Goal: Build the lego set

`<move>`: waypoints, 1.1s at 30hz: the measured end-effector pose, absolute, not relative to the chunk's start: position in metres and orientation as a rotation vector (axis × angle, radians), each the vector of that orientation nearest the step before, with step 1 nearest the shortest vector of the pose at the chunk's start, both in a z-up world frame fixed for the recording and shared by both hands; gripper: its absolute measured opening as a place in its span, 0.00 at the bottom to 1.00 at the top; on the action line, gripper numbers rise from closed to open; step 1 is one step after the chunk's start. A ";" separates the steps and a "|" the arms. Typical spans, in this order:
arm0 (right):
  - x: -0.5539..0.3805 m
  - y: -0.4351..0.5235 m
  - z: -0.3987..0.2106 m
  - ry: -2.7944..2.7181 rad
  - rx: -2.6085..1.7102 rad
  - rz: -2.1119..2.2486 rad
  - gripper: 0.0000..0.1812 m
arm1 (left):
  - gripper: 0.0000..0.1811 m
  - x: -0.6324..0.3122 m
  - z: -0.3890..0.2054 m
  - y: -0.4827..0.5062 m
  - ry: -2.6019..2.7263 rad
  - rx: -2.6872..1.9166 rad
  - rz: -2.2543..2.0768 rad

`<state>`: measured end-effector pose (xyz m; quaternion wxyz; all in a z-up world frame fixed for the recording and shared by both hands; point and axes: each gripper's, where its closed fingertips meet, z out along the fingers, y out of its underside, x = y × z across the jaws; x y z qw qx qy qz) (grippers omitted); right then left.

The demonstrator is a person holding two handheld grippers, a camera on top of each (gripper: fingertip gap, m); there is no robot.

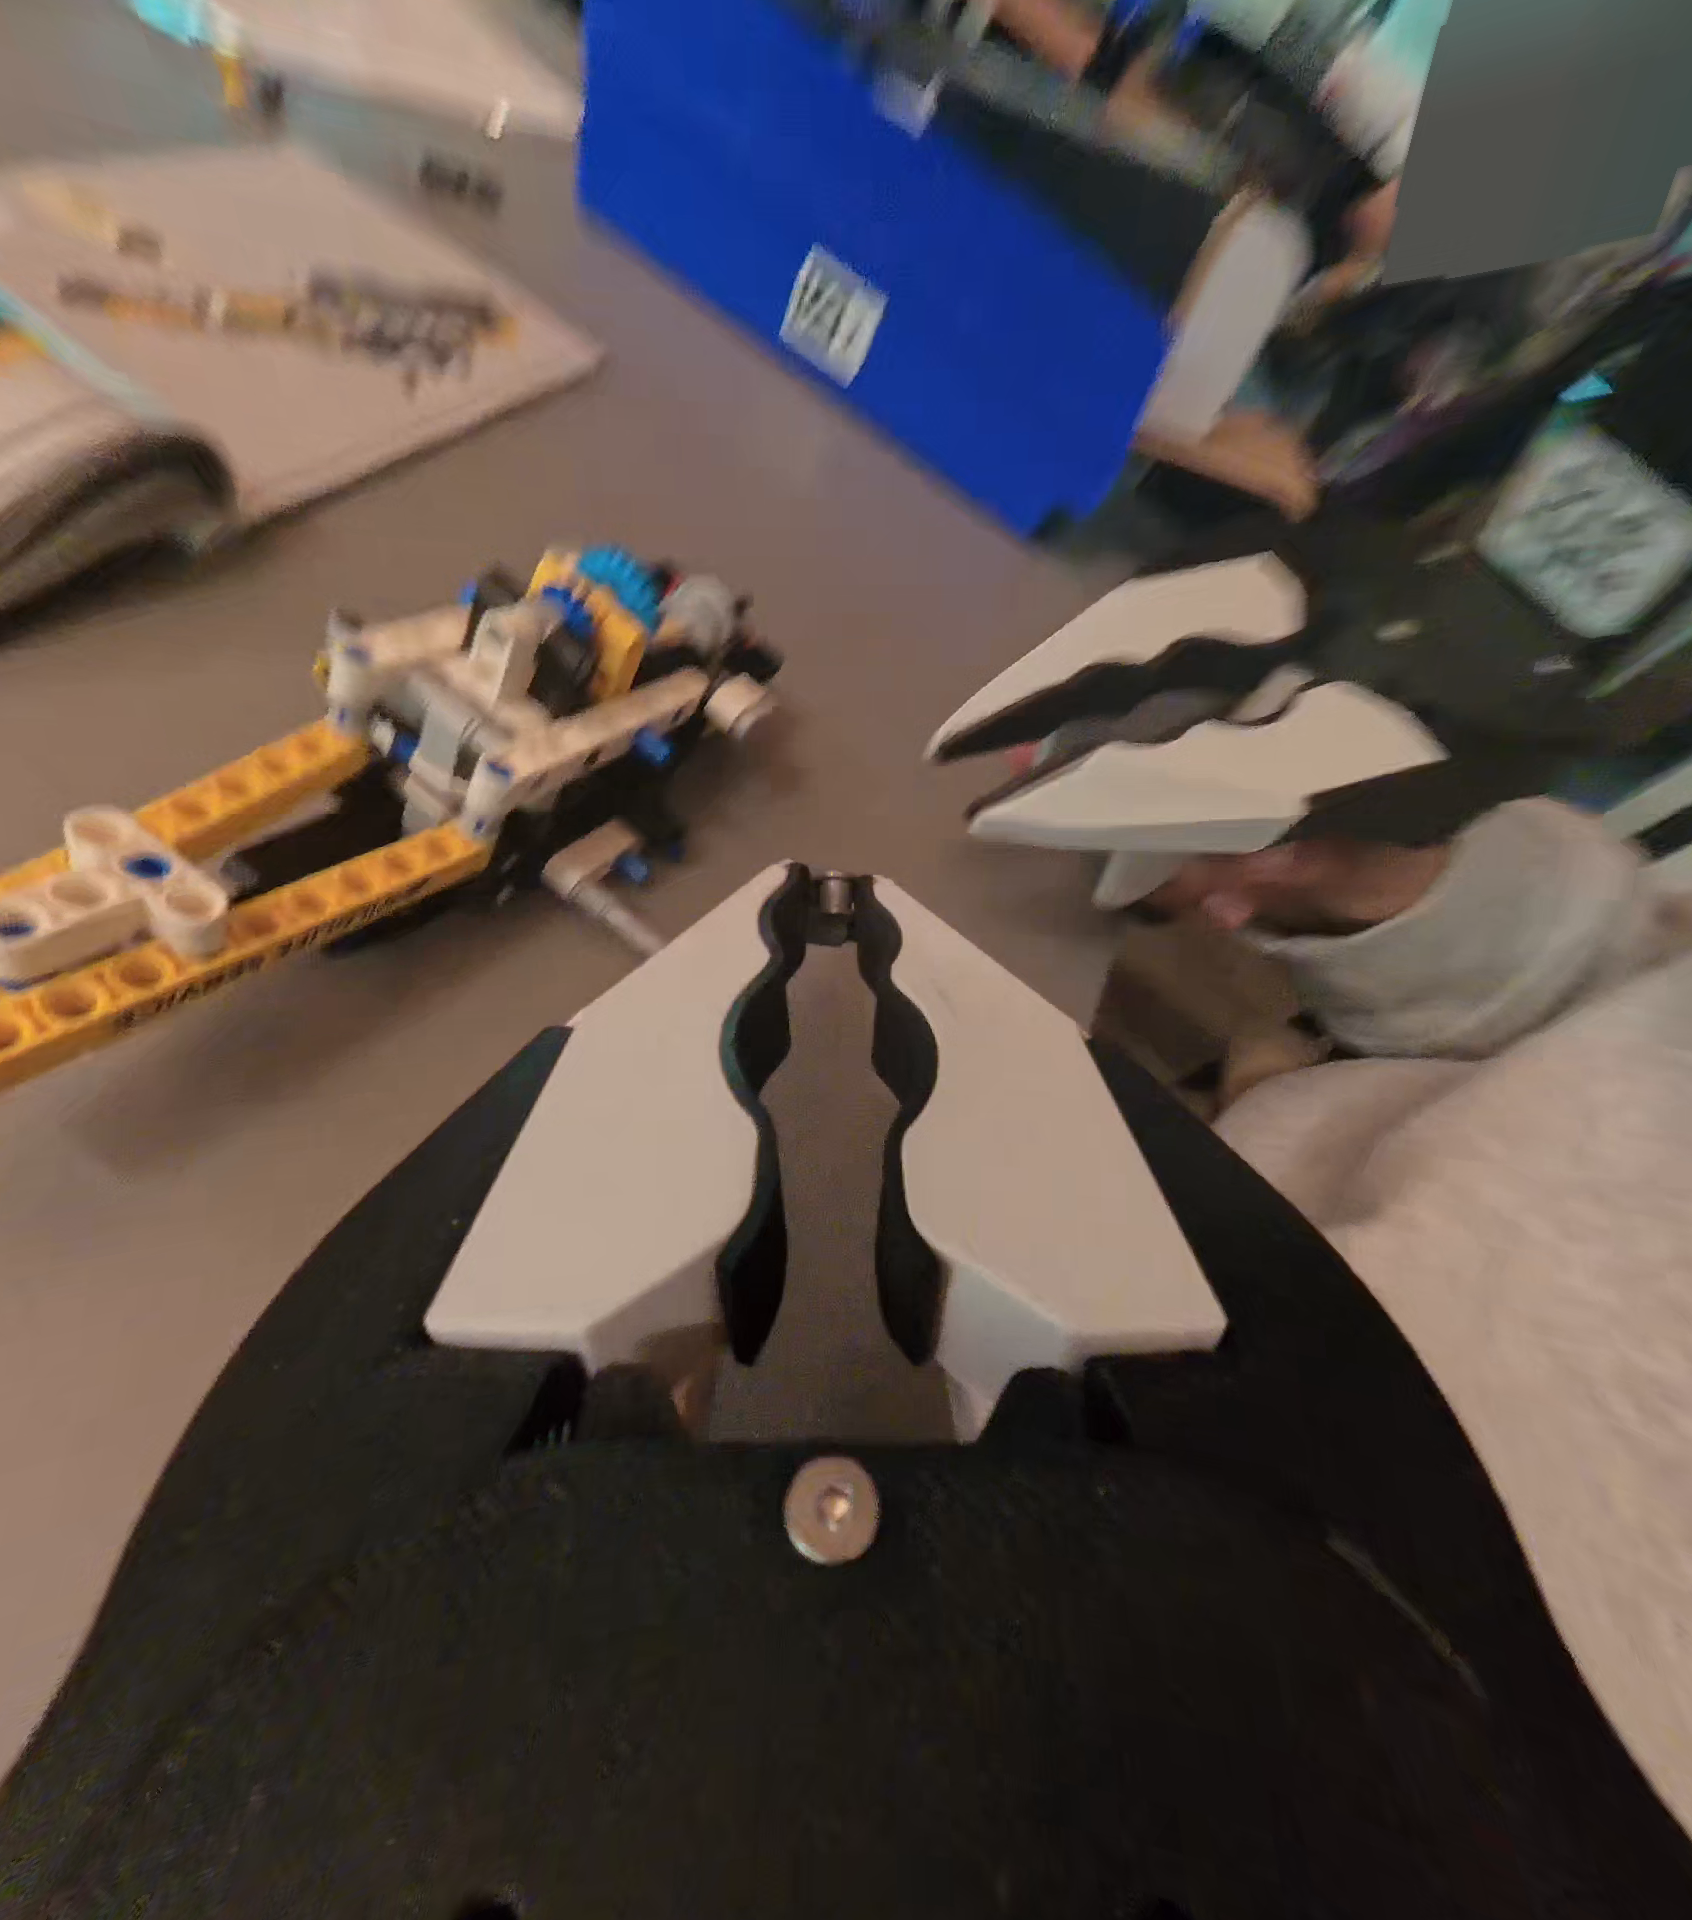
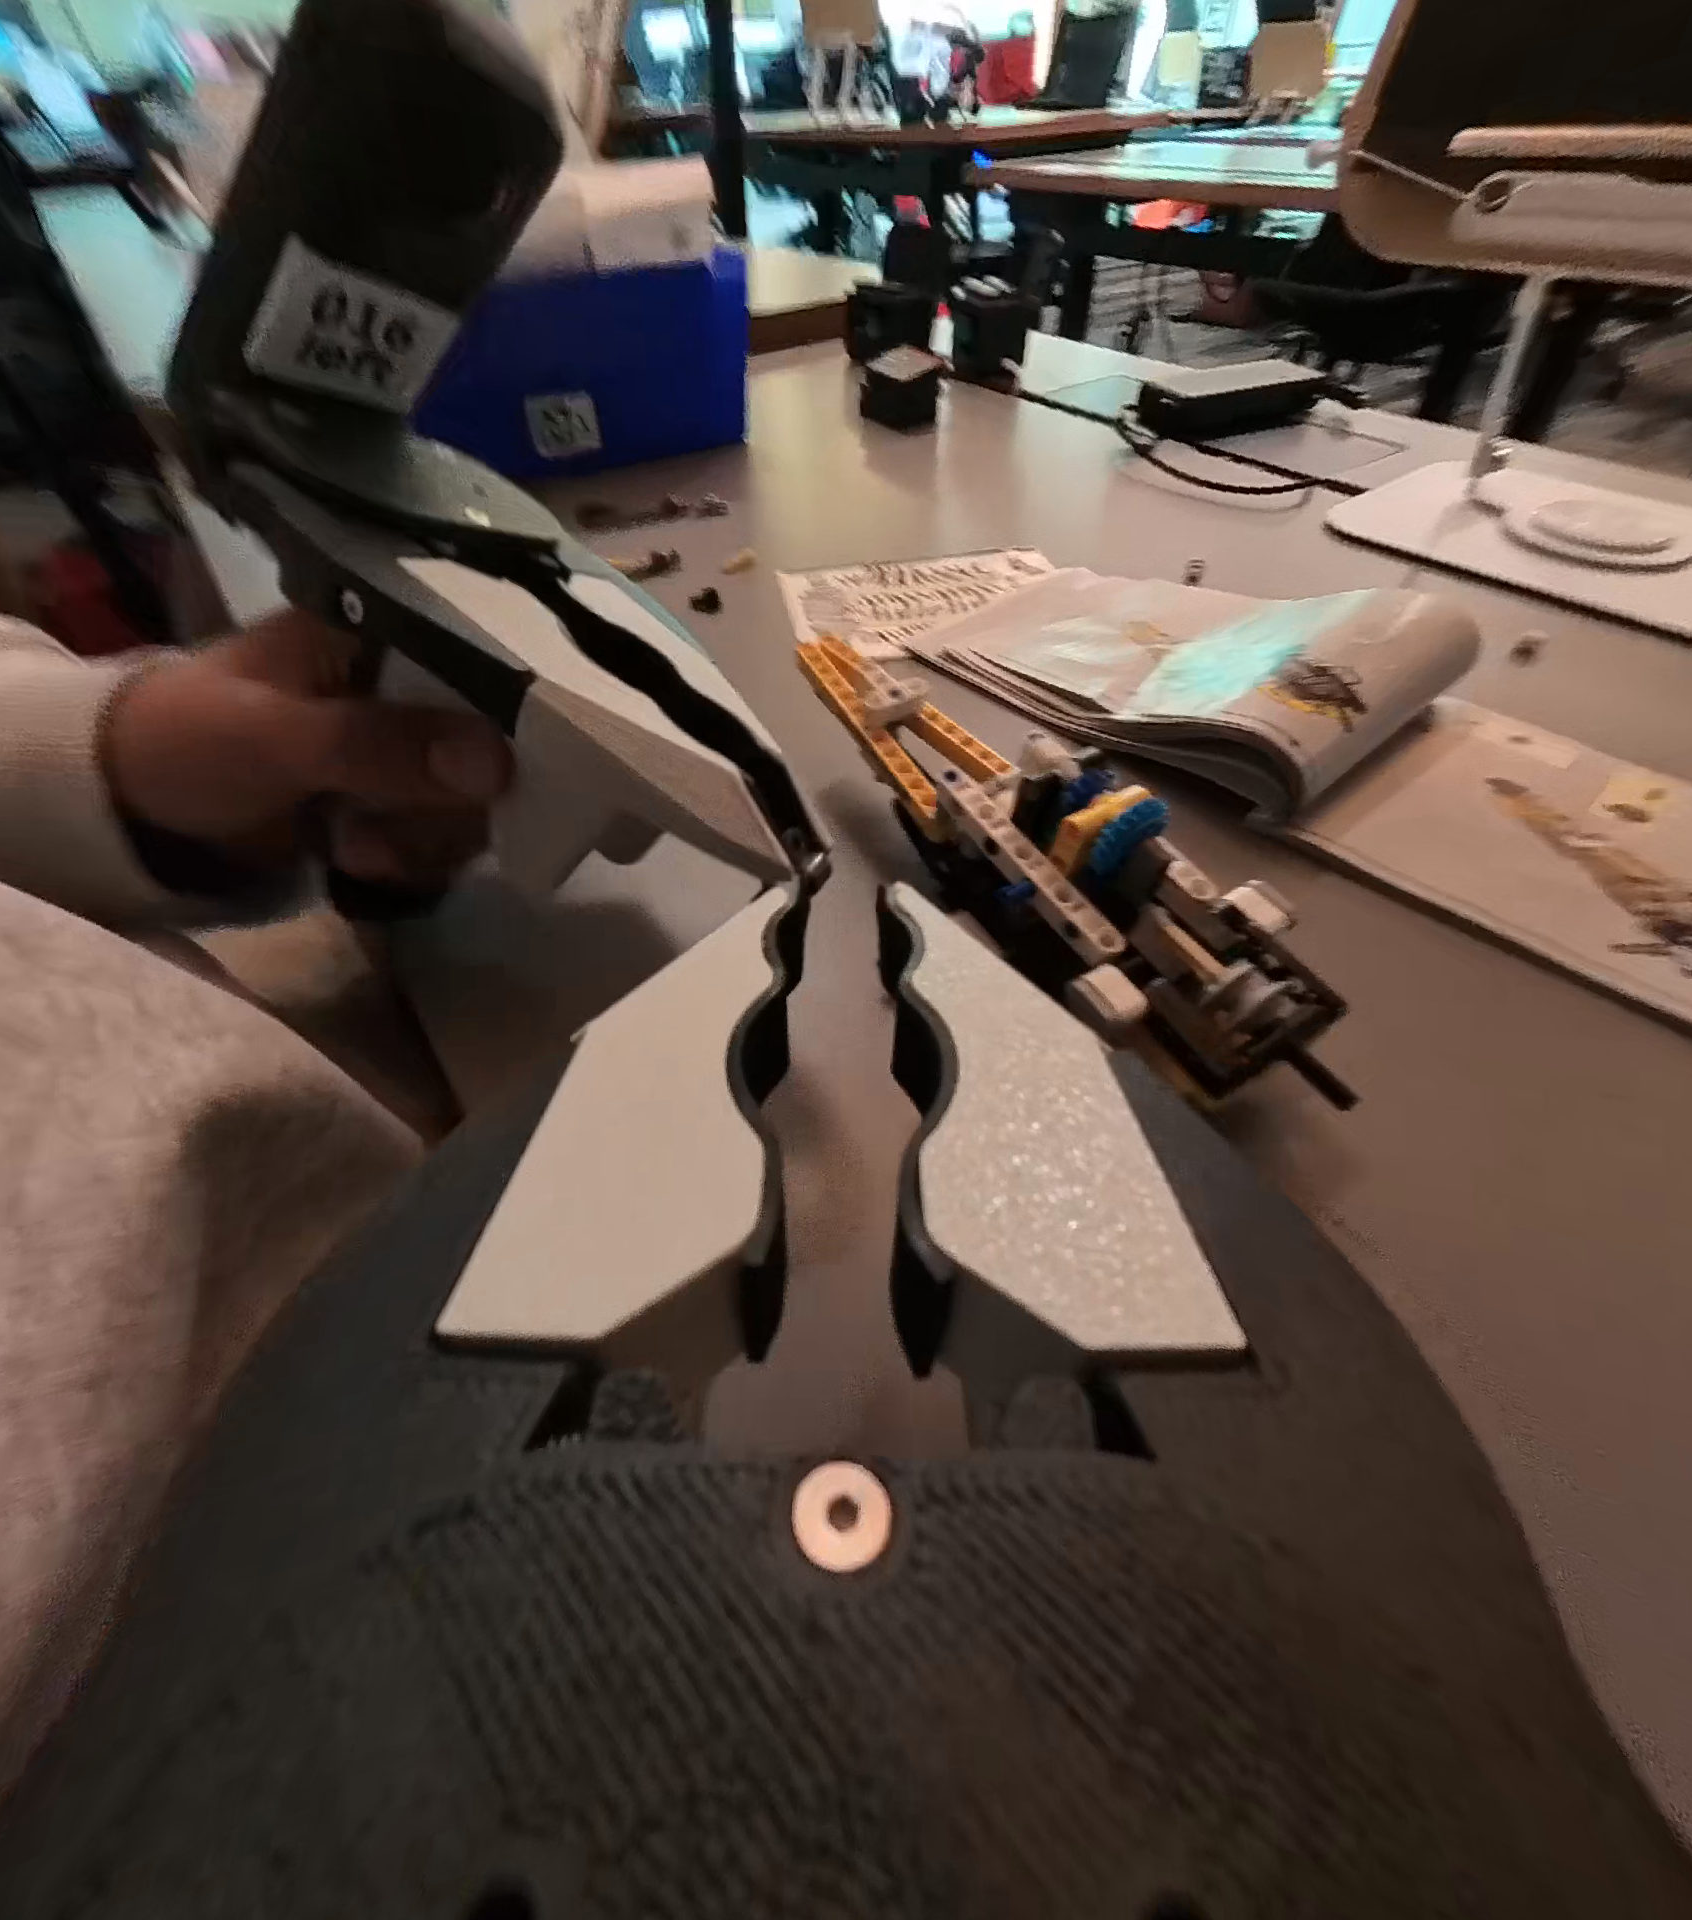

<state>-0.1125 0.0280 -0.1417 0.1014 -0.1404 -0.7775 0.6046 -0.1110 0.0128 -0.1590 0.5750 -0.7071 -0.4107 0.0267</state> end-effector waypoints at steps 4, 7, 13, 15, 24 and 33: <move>-0.104 0.026 -0.112 -2.260 -0.674 2.254 0.11 | 0.04 -0.100 -0.125 0.008 -0.813 -1.548 0.113; -0.106 0.031 -0.100 -2.245 -0.846 2.509 0.15 | 0.04 -0.100 -0.118 0.002 -0.793 -1.540 0.193; -0.097 0.020 -0.119 -2.396 -0.833 2.360 0.17 | 0.04 -0.089 -0.111 0.010 -0.734 -1.518 0.164; -0.089 0.015 -0.118 -2.430 -0.824 2.413 0.17 | 0.04 -0.088 -0.105 0.010 -0.747 -1.439 0.083; -0.095 0.012 -0.133 -2.319 -0.399 1.903 0.14 | 0.04 -0.099 -0.126 0.005 -0.930 -1.345 -0.054; -0.085 0.021 -0.090 -2.286 -0.963 2.802 0.17 | 0.03 -0.064 -0.094 0.015 -0.609 -1.263 -0.211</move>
